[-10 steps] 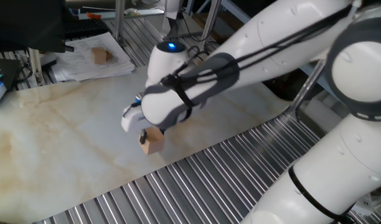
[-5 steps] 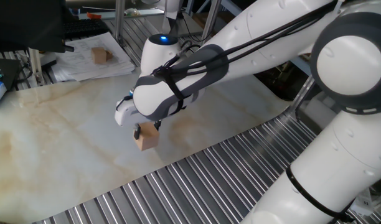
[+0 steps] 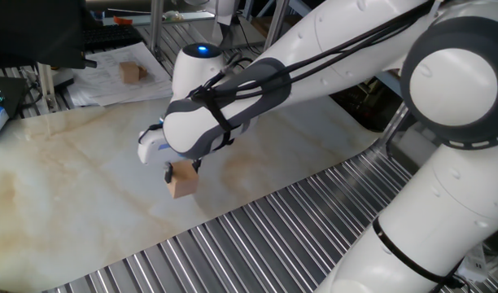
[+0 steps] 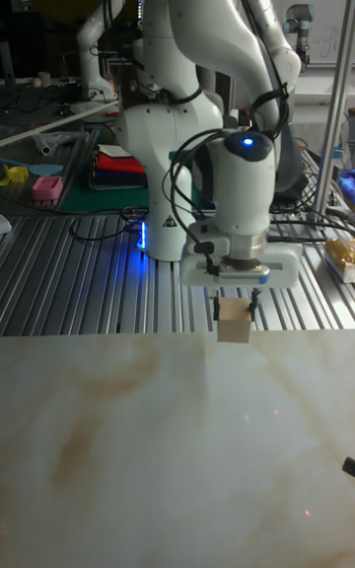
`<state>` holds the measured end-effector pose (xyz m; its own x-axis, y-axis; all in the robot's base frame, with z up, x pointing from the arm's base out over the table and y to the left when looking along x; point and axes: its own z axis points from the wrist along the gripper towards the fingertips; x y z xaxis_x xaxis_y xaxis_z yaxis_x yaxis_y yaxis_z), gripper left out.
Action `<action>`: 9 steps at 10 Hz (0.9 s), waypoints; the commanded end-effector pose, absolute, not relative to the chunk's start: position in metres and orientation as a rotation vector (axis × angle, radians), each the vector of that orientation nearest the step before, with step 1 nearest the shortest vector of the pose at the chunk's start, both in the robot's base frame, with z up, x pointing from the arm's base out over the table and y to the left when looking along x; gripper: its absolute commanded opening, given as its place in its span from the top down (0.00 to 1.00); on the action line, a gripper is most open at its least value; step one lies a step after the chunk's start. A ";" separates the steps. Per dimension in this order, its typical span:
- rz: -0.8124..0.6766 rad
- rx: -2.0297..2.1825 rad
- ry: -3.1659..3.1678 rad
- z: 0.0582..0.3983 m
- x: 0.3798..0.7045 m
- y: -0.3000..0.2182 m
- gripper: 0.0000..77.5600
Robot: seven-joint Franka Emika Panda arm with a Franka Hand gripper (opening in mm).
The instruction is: Pick up the small block on the left and move it to the right
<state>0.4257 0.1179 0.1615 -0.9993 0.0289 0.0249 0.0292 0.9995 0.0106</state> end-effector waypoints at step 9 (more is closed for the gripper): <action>-0.019 -0.151 -3.127 0.169 0.465 0.142 0.98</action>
<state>0.4604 0.1330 0.1708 -0.9966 0.0793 0.0211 0.0795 0.9968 0.0114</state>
